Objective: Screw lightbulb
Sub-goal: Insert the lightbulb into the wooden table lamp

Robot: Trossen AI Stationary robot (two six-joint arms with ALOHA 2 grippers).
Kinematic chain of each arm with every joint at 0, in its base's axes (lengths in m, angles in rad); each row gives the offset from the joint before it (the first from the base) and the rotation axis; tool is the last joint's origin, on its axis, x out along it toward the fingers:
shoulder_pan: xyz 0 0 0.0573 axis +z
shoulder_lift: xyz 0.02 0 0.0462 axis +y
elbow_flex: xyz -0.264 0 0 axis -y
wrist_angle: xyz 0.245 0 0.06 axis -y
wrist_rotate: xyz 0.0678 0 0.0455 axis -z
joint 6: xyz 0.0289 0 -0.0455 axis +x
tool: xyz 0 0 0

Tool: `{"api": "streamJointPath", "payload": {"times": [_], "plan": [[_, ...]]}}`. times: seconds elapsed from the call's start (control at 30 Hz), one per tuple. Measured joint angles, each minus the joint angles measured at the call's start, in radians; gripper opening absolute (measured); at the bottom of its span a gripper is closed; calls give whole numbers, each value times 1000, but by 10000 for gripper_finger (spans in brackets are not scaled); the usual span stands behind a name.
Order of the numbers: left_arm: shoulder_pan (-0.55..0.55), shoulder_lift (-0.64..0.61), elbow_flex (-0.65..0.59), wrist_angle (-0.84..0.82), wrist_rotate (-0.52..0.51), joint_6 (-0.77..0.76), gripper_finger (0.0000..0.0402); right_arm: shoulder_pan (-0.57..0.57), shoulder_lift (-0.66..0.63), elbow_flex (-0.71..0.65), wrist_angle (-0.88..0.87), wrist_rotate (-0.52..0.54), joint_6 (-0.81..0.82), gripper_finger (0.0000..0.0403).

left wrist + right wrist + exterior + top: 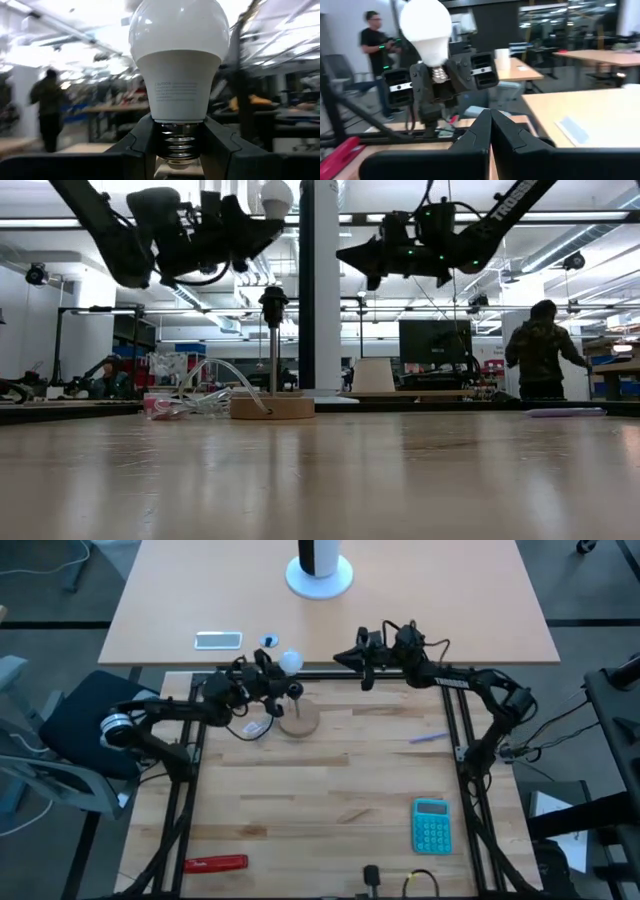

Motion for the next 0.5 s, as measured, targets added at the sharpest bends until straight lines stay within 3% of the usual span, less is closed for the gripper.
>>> {"api": "streamJointPath", "payload": {"times": [0.13,0.5], "plan": [[16,38,-30,126,59,-26,99,15,66,77,-4,-57,3,0],[66,40,-102,136,82,-16,99,63,111,173,-2,-48,-29,1]]}}
